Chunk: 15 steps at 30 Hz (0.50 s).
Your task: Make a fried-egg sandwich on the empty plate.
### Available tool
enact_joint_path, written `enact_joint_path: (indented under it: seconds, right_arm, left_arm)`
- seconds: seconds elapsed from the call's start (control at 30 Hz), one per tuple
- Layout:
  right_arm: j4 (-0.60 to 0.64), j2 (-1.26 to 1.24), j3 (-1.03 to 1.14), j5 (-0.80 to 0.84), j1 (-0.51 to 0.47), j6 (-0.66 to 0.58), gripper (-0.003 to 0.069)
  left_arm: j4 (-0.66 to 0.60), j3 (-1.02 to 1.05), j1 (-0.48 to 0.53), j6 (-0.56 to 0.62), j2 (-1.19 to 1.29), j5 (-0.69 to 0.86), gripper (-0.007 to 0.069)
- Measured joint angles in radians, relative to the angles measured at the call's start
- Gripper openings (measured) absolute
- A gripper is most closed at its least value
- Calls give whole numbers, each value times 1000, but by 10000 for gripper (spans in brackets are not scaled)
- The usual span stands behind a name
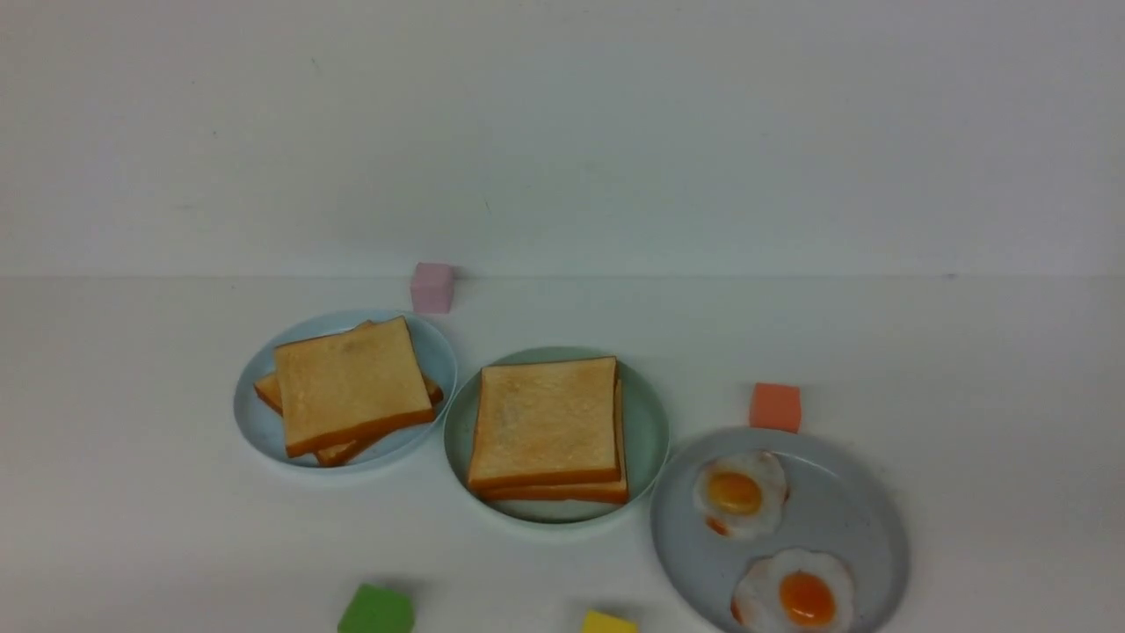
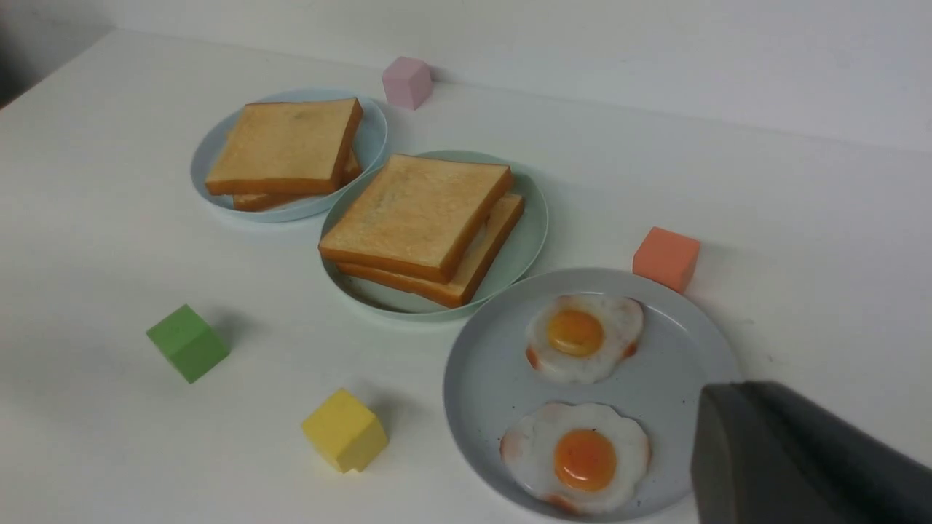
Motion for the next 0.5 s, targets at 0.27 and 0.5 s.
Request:
enact_joint_path:
  seconds: [0.27,0.5]
  right_arm:
    - [0,0,0,0,0,0,31]
    - [0,0,0,0,-6,0,31]
  left_arm:
    - [2,1,0,0,0,-3,40]
    - [2,1,0,1,0,-3,40]
